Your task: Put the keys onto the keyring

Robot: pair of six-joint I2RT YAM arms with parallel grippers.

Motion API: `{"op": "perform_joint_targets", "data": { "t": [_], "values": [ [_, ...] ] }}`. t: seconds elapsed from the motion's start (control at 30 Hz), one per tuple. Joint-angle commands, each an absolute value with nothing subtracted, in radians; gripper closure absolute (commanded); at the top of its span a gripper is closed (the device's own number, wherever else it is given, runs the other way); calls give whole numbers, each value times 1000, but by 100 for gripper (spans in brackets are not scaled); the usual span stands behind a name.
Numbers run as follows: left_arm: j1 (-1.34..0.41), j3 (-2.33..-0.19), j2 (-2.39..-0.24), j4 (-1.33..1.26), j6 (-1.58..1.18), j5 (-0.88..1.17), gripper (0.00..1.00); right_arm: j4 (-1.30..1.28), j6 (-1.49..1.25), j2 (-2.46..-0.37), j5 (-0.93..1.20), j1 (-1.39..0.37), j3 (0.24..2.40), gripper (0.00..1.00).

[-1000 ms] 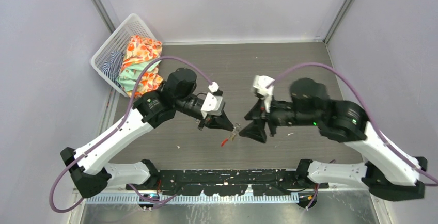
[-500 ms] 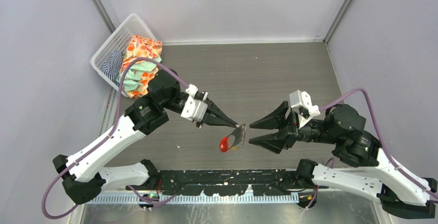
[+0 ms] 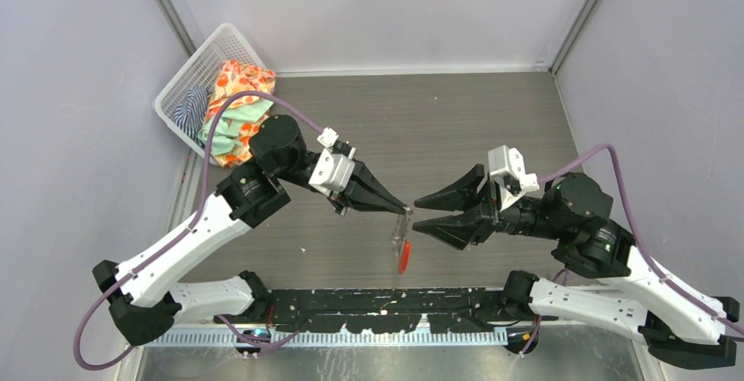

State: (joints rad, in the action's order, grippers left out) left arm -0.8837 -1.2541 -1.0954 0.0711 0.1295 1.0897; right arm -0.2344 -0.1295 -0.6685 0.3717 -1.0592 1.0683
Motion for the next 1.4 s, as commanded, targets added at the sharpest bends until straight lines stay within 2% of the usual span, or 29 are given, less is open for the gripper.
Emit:
{"op": "perform_joint_targets", "data": {
  "t": [0.0, 0.27, 0.47, 0.5, 0.73, 0.8, 0.9, 1.0, 1.37],
  "values": [
    [-888, -1282, -1091, 5, 95, 1081, 100, -186, -99, -702, 353, -1066, 1083, 54],
    [-888, -1277, -1085, 5, 98, 1079, 100, -199, -81, -732, 333, -1065, 1100, 67],
    [-888, -1269, -1077, 9, 100, 1082, 100, -220, -75, -727, 315, -1065, 1109, 96],
    [-888, -1266, -1076, 9, 101, 1082, 100, -230, -75, -727, 315, -1065, 1117, 99],
    [-888, -1258, -1075, 80, 165, 1035, 99, -413, -77, -784, 323, -1065, 1232, 99],
    [-888, -1264, -1080, 144, 207, 989, 88, -510, -71, -824, 312, -1065, 1294, 99],
    [-888, -1299, -1094, 262, 296, 919, 76, -645, -66, -885, 287, -1065, 1378, 99],
    [-888, -1328, -1105, 360, 370, 892, 70, -759, -62, -938, 267, -1065, 1455, 99],
    [-887, -1376, -1114, 510, 434, 919, 81, -979, -53, -1054, 210, -1066, 1619, 99]
  ]
}}
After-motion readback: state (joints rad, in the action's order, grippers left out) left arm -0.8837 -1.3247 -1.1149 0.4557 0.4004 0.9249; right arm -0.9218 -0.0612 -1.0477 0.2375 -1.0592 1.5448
